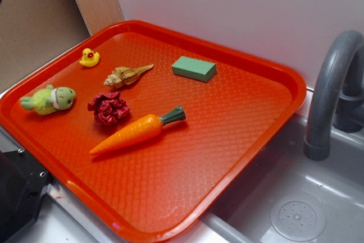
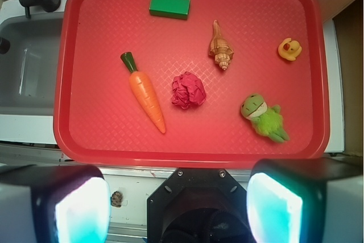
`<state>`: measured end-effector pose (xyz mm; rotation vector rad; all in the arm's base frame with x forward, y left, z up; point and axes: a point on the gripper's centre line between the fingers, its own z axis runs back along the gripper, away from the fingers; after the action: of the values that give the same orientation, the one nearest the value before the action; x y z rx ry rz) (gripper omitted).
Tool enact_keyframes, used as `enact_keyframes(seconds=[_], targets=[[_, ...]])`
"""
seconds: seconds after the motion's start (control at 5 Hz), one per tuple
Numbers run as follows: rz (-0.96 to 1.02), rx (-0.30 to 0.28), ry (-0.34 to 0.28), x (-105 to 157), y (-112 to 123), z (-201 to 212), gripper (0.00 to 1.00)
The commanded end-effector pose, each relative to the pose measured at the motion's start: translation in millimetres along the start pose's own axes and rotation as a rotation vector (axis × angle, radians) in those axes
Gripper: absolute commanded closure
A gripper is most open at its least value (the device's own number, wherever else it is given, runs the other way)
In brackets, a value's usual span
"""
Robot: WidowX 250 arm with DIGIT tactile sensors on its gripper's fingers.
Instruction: Grab the yellow duck.
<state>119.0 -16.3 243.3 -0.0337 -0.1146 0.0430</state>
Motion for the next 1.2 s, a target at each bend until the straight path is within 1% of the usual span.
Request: enact_keyframes(seconds=[0.0, 0.2, 0.4, 0.6, 0.8, 1.0], targets=[[0.0, 0.0, 0.0, 0, 0, 0, 0.0], [0.045, 0.048, -0.078, 37, 8, 0, 0.0], [0.095, 0.091, -0.116, 71, 32, -2, 0.0], [0.101, 0.154, -0.159, 91, 61, -9, 0.0], [0.041, 0.253, -0.194, 109, 102, -27, 0.0], [-0.008, 0.323, -0.184, 112, 124, -57, 0.0]])
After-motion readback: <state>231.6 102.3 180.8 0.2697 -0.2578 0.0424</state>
